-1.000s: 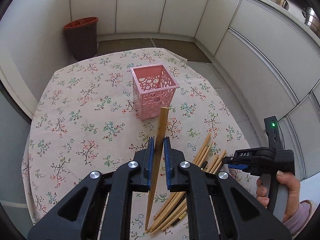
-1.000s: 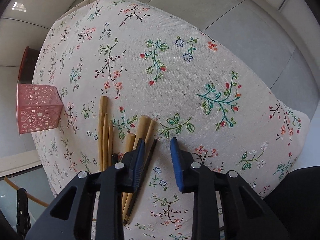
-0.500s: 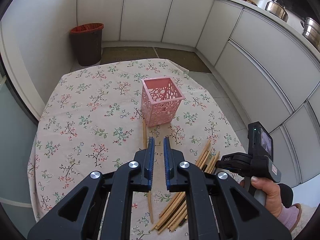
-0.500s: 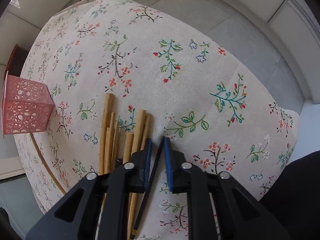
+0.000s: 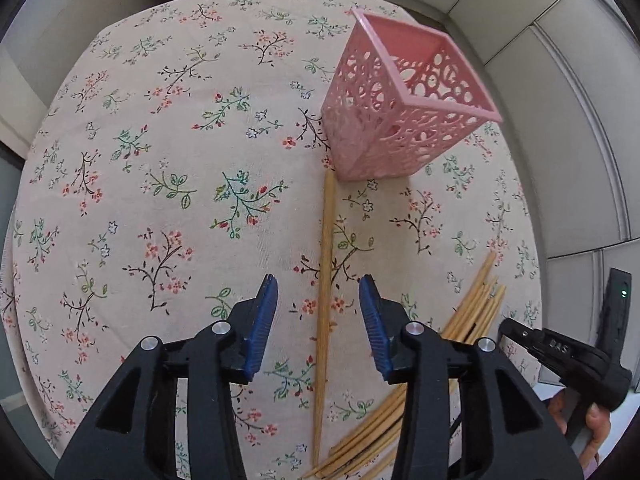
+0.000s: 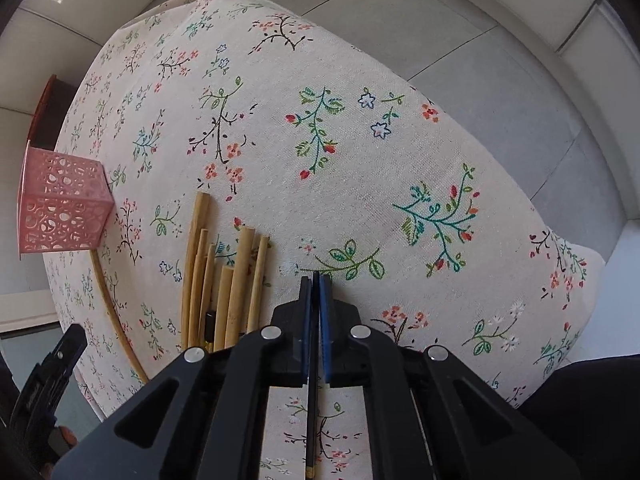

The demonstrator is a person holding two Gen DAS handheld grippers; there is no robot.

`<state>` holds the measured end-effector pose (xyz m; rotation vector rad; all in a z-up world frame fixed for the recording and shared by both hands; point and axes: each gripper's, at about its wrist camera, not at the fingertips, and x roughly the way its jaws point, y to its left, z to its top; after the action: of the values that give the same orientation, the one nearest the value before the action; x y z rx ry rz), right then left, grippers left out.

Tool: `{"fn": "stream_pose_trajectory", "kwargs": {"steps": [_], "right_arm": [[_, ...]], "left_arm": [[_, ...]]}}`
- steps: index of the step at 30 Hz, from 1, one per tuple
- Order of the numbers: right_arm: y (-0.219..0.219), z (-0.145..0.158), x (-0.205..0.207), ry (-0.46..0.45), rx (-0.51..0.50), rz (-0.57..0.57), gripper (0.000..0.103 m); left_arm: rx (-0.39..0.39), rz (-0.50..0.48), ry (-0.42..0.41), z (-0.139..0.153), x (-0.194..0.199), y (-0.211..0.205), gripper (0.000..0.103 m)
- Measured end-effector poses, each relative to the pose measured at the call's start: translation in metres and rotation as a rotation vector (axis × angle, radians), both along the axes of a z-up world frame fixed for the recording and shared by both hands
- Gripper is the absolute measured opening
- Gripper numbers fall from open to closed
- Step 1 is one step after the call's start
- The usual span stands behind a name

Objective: Organize utensils
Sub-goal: 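Lift the chopsticks and carry both tools toward the pink basket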

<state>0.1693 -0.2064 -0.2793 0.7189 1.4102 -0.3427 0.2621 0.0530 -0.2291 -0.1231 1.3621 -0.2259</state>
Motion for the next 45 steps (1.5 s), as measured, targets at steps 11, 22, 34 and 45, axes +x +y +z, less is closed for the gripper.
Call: {"fn": "stream_pose_trajectory", "kwargs": {"steps": [11,22,34,45], "right_arm": [[-0.007,-0.001,0.025,-0.025,0.032,0.034,0.018],[-0.015,-0.006,0.023,-0.126,0.113,0.032,0.004],[0.013,0.123,-0.045,-0.547,0.049,0.318,0.004],[0.029,0.214,-0.071,-0.775,-0.095,0.449,0.004]], "left_arm": [[0.171,-0.024,-0.105,-0.031,0.009,-0.034,0.041],[0.146,-0.033,-0.107,-0.017,0.003,-0.024,0.006],[-0.017,0.023,-0.43,0.111,-0.107,0.005,0.006],[-0.017,0.109,-0.678,0.183,-0.143,0.007,0.006]]}}
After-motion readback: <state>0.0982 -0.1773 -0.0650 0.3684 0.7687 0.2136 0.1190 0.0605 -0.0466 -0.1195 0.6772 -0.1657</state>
